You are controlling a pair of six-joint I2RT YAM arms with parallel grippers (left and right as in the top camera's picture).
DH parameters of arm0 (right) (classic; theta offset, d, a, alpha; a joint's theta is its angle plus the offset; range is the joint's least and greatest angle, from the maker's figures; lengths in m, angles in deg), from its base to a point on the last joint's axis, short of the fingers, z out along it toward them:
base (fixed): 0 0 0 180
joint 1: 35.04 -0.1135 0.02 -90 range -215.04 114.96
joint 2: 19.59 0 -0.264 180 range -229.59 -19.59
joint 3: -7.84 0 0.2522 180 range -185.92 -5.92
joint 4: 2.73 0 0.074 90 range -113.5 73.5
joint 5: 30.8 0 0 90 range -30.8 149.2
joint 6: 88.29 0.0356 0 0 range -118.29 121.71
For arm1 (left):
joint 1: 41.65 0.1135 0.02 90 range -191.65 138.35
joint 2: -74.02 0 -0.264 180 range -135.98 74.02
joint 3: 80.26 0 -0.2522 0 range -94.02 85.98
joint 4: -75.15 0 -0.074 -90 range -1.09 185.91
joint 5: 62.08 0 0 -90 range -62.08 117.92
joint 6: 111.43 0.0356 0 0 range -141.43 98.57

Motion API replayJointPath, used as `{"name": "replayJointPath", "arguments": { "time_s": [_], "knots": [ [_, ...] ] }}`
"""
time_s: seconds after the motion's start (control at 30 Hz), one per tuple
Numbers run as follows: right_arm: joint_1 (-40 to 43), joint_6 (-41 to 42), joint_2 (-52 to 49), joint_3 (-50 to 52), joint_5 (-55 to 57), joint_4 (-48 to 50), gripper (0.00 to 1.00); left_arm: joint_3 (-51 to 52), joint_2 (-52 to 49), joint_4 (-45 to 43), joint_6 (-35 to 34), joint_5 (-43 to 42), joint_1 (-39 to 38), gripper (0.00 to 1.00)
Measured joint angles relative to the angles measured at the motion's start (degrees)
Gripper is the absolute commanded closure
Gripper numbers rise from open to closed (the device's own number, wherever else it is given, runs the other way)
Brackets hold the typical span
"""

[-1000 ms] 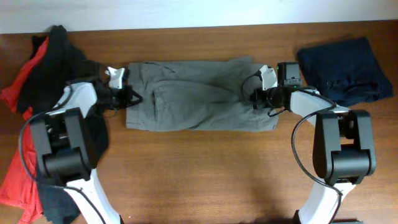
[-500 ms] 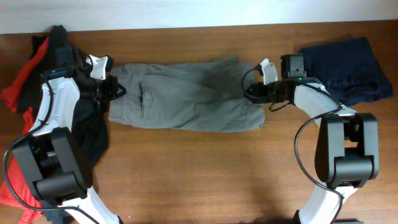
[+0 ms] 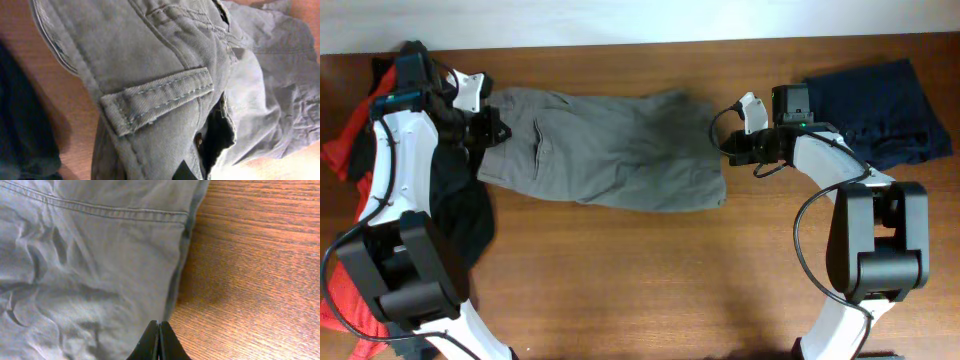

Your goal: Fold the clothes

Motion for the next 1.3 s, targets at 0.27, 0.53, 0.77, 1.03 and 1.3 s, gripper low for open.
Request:
{"name": "replayJointPath", "arguments": {
  "time_s": [0.27,0.53,0.77,1.03,1.3],
  "knots": [
    [-1.68,0.02,-0.02,0.0,-0.02,2.12,0.96,-0.17,0.0,0.07,0.2,0.22,-1.86,1.0],
    [-1.73,0.0,-1.16,-0.07,-0.02,4.26,0.96,-0.17,0.0,0.04,0.2,0.24,-2.75,0.99],
    [-2.58,-0.09,-6.27,-0.17,-0.28,4.85,0.96,-2.47,0.0,0.83,0.2,0.66,-3.37,1.0],
    [-2.82,0.31,-6.93,-0.72,-0.61,4.98,0.96,-9.01,0.0,1.2,0.37,1.49,-9.07,0.99],
    [-2.89,0.35,-7.39,-1.25,-1.09,4.94,0.96,-11.45,0.0,-0.13,0.31,7.5,-21.75,0.99]
  ]
}}
